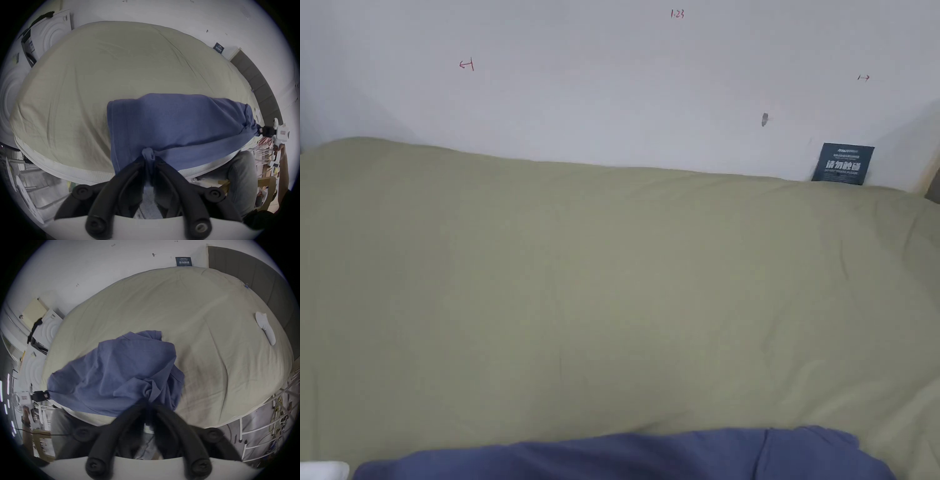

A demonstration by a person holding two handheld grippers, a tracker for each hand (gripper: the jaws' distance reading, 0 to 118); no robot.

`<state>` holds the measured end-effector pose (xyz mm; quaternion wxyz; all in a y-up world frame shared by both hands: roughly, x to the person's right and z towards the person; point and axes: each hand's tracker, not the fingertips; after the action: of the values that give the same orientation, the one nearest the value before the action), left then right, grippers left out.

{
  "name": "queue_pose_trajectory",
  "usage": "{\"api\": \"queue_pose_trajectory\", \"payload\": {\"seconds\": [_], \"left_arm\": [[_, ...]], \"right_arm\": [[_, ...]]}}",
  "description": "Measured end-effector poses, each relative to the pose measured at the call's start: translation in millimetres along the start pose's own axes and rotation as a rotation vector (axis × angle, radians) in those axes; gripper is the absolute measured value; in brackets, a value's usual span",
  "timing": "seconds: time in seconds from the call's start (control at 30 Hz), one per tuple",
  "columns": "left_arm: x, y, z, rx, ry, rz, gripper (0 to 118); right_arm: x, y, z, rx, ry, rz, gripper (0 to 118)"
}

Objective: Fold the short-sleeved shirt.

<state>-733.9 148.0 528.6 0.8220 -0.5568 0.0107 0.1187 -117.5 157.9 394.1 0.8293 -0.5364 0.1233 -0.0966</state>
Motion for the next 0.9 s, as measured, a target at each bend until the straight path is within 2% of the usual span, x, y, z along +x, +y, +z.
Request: {"api": "queue_pose_trajectory", "payload": {"seconds": [0.03, 0.07, 0.13, 0.2, 0.3, 0.47, 0.5, 0.53, 0.57, 0.6, 0.63, 0.7, 0.73, 0.83, 0.9], "left_arm": [[-3, 3, -4, -0.006, 0.02, -0.004, 49], [-1, 7, 2, -0.005, 0.04, -0.011, 64], [2, 18, 28, 0.083, 0.076, -0.022, 67], [11, 32, 65, 0.212, 0.098, -0.015, 67], [46, 57, 108, 0.387, 0.113, -0.064, 67], [126, 72, 118, 0.578, 0.017, -0.067, 68], [140, 68, 110, 0.607, 0.011, -0.081, 65], [152, 64, 104, 0.616, 0.001, -0.102, 58], [160, 59, 94, 0.619, -0.009, -0.103, 38], [168, 51, 86, 0.621, -0.015, -0.099, 0], [175, 42, 78, 0.625, -0.014, -0.103, 0], [189, 21, 67, 0.603, -0.044, -0.146, 0], [193, 11, 60, 0.597, -0.037, -0.136, 0], [199, -7, 41, 0.521, -0.009, -0.159, 0], [193, -6, 38, 0.497, -0.035, -0.132, 0]], "right_arm": [[0, 4, 5, -0.014, 0.0, -0.007, 82], [-4, 8, 14, -0.01, -0.031, -0.008, 95], [-19, 17, 41, 0.037, -0.08, 0.062, 93], [-52, 27, 74, 0.184, -0.168, 0.163, 94], [-109, 41, 105, 0.357, -0.26, 0.181, 94], [-186, 34, 93, 0.572, -0.234, 0.19, 93], [-198, 25, 88, 0.575, -0.217, 0.206, 89], [-208, 15, 83, 0.568, -0.201, 0.225, 79], [-217, 3, 78, 0.554, -0.173, 0.249, 61], [-225, -10, 70, 0.549, -0.164, 0.256, 23], [-230, -22, 63, 0.541, -0.178, 0.262, 3], [-238, -50, 48, 0.528, -0.254, 0.302, 1], [-239, -65, 41, 0.524, -0.251, 0.334, 1], [-236, -77, 24, 0.405, -0.198, 0.309, 1], [-234, -78, 25, 0.415, -0.194, 0.295, 1]]}}
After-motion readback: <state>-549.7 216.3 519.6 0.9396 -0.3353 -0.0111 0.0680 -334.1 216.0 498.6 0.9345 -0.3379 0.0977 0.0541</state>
